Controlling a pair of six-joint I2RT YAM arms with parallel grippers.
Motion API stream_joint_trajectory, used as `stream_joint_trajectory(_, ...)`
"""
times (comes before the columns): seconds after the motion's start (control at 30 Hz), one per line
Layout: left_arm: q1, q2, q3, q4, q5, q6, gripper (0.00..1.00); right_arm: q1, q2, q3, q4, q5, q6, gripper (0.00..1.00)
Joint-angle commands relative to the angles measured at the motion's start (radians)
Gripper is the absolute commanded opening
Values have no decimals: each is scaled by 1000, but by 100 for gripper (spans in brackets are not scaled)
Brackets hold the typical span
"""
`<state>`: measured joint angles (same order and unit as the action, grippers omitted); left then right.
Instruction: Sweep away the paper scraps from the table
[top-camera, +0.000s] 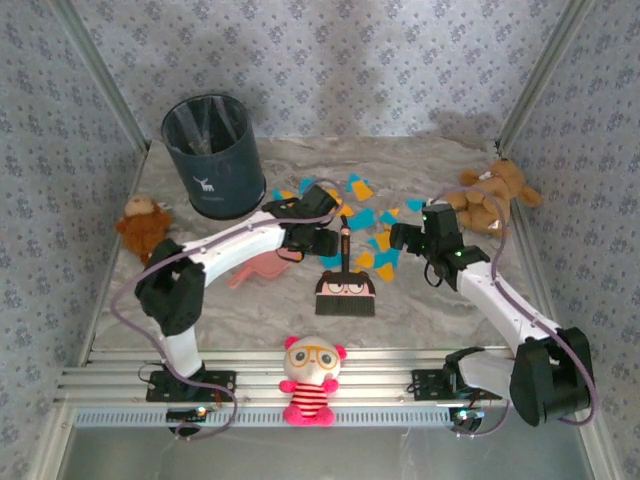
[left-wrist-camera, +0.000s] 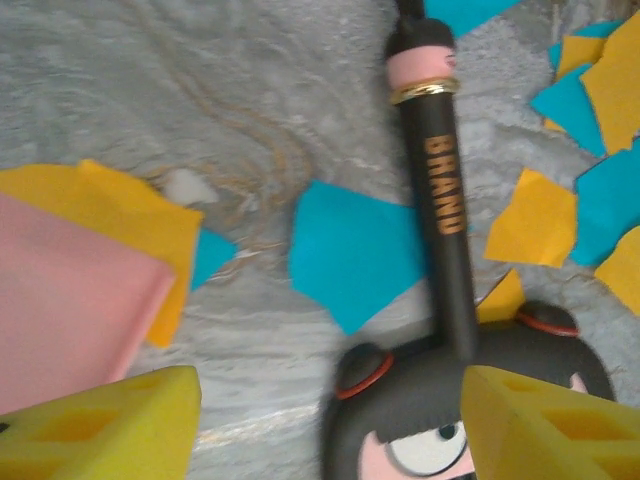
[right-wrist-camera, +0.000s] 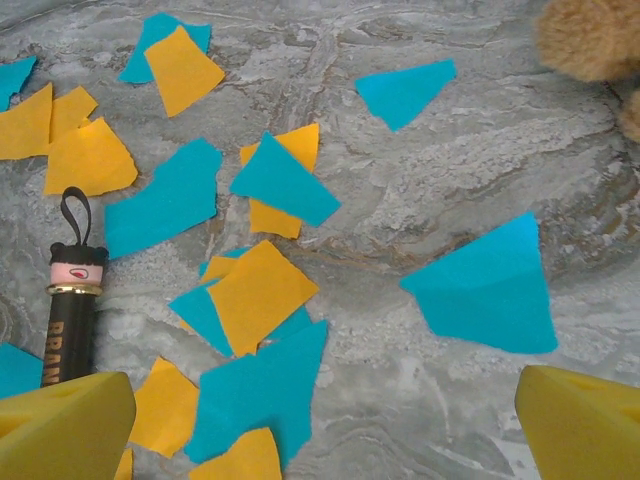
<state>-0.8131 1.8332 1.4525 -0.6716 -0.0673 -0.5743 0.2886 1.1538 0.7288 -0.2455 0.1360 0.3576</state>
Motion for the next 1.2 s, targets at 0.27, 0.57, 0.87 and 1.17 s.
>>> stream_joint_trajectory(0.27, -65, 224, 246, -120, 7, -22, 48, -7, -87, -39, -86, 53, -21, 100)
stream_joint_trajectory(0.57, -79, 337, 321, -129, 30, -65, 42, -14, -112, -57, -78, 65, -23, 100)
stream_joint_trajectory(0.87, -90, 402, 369, -150, 32, -67, 42, -21, -117, -69, -71, 60, -20, 100)
stream_joint_trajectory(1.17, -92, 441, 390, -168, 29, -81, 41, -28, -115, -72, -77, 51, -21, 100)
